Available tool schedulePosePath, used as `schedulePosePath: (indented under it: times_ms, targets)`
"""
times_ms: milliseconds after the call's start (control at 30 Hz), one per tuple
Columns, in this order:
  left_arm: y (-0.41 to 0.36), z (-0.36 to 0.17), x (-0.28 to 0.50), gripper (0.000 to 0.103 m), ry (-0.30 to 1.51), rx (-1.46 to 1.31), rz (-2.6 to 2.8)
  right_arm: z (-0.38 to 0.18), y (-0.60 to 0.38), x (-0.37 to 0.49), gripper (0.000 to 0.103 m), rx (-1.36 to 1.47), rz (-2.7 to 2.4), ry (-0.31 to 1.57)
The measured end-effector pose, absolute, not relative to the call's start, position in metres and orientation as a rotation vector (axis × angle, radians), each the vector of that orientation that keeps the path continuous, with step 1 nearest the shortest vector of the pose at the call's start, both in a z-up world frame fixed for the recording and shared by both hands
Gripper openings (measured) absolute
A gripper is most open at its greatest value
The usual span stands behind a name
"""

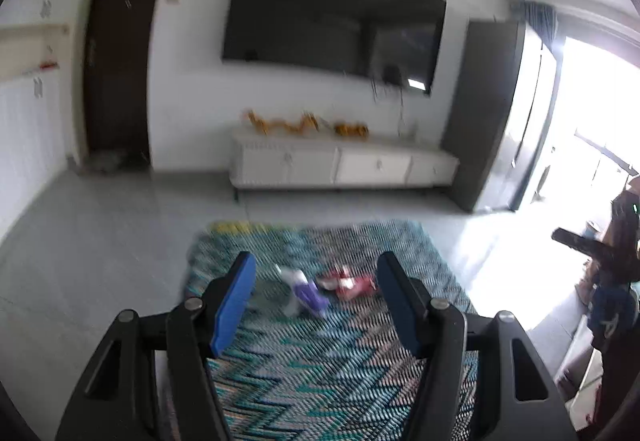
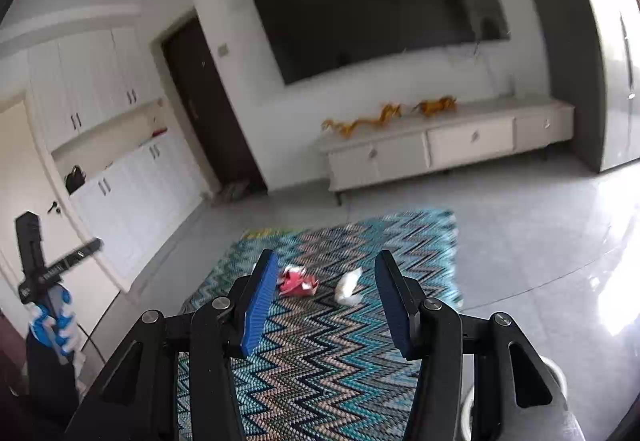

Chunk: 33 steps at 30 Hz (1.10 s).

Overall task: Collect trash
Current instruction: 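Move both tools over the purple, pink and white wrappers on the blanket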

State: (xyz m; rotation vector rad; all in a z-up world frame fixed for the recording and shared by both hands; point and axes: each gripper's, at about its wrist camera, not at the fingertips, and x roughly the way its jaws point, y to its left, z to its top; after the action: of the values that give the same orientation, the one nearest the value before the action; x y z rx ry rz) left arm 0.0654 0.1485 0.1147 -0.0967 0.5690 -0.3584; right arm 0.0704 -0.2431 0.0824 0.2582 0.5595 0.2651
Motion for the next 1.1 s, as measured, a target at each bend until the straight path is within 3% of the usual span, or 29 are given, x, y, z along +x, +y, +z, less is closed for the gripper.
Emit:
schedulePosePath:
  times_ms: [400,767,1100]
  targets:
    - [0.1,-0.03,0.146,0.061,0.86,-0.164,-0.458,-0.033,-0.202,0.187,0.051,0.274,0.358,0.799]
    - [0.085,-0.063,0.187,0.061,0.921,-0.181,-0.462,-0.077,-0.163,0.241,0.052,0.237,0.499,0.861]
    - [0.065,-0.091,0.211,0.061,0.983,-0.207,-0.448,-0.106,-0.127,0.273,0.064,0.15,0.573,0.864]
